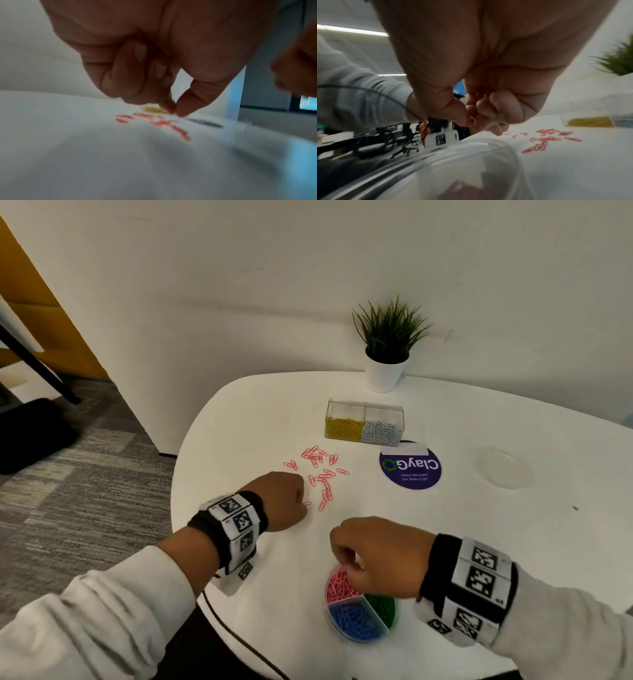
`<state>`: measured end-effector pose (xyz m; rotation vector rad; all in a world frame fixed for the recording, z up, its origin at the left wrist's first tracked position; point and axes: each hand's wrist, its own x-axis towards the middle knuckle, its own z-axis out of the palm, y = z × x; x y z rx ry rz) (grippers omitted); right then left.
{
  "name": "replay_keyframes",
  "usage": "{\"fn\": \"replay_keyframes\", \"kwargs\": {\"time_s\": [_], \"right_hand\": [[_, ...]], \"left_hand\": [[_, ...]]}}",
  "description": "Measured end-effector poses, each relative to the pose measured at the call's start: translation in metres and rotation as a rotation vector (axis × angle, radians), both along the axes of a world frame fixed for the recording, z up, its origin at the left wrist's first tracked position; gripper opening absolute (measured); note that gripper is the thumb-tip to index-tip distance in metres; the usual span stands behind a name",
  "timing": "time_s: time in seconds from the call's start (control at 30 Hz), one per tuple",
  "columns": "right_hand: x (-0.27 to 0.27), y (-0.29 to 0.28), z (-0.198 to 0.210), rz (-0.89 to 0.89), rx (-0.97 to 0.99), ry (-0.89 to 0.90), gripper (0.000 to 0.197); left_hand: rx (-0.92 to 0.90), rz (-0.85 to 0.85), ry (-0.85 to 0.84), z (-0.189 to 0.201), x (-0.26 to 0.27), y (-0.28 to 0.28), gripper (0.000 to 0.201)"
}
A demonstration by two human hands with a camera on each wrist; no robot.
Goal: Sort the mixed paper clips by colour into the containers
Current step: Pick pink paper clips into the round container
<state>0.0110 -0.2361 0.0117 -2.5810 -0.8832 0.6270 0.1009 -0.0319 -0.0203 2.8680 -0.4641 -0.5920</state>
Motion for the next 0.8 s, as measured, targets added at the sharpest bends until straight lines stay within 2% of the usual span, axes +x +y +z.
{"fn": "replay_keyframes", "kwargs": {"time_s": [0.07,0.17,0.33,0.43,0.5,0.57,0.8], "right_hand": [[-0.011,0.000,-0.005,0.038,-0.006,-0.023,0.010],[-0.017,-0.009,-0.008,-0.006,0.063,-0.060,0.019],[-0.018,-0.038,-0.011,-0.280,0.252,-0.019,0.024],[-0.022,-0.047,-0.018,-0.387,0.298,-0.017,0.024],[-0.027,-0.049,-0.025,-0.387,0.277,-0.028,0.025],[-0.029,-0.050,-0.032,-0.362,0.219,-0.031,0.025],[-0.027,-0.052,-0.037,-0.378,0.238,0.066,0.020]], "left_hand": [[-0.090,-0.068,0.080,0.010,-0.012,0.000,0.011],[-0.167,-0.174,0.182,0.025,-0.039,-0.007,0.011],[-0.166,-0.299,0.061,0.034,-0.079,-0.026,0.005],[0.005,-0.438,-0.058,0.028,-0.094,-0.044,0.011],[0.090,-0.466,-0.084,0.025,-0.102,-0.053,0.016],[0.096,-0.476,-0.082,0.024,-0.108,-0.057,0.025],[0.079,-0.539,-0.114,0.027,-0.114,-0.054,0.027]]}}
